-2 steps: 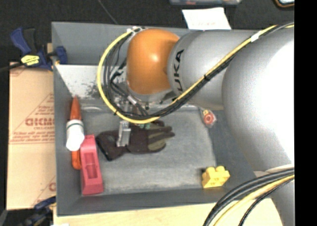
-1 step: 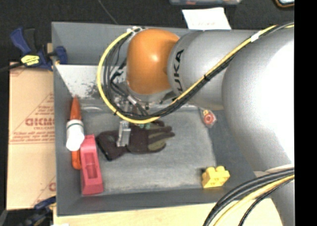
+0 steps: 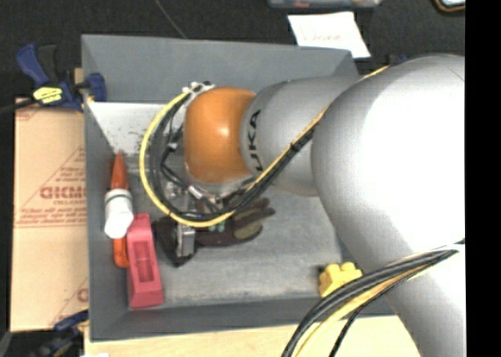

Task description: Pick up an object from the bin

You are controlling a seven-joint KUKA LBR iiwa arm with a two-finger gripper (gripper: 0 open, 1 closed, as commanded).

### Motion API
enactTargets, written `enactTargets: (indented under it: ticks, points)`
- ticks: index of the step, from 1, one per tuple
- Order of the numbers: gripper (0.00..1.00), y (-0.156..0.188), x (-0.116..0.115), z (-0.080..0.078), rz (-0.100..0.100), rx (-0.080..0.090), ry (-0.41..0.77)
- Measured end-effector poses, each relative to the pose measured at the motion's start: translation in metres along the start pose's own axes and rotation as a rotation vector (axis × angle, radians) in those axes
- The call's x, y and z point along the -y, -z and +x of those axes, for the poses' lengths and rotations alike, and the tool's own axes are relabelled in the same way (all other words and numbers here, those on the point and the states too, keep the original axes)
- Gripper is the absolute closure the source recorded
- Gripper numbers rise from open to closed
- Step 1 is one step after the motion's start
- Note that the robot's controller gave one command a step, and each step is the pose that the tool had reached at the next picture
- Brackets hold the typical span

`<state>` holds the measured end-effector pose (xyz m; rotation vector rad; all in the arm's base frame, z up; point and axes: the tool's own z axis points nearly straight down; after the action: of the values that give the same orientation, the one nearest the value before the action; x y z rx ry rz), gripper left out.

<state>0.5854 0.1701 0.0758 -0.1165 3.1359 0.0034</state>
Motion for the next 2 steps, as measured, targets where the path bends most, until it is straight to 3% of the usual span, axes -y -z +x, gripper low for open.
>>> enactTargets:
  ticks: [1, 2]
  points:
    - [0.0, -0.002, -0.011, -0.021, -0.001, 0.017, 0.035]
    - [0.0, -0.004, -0.023, -0.026, -0.001, 0.013, -0.013]
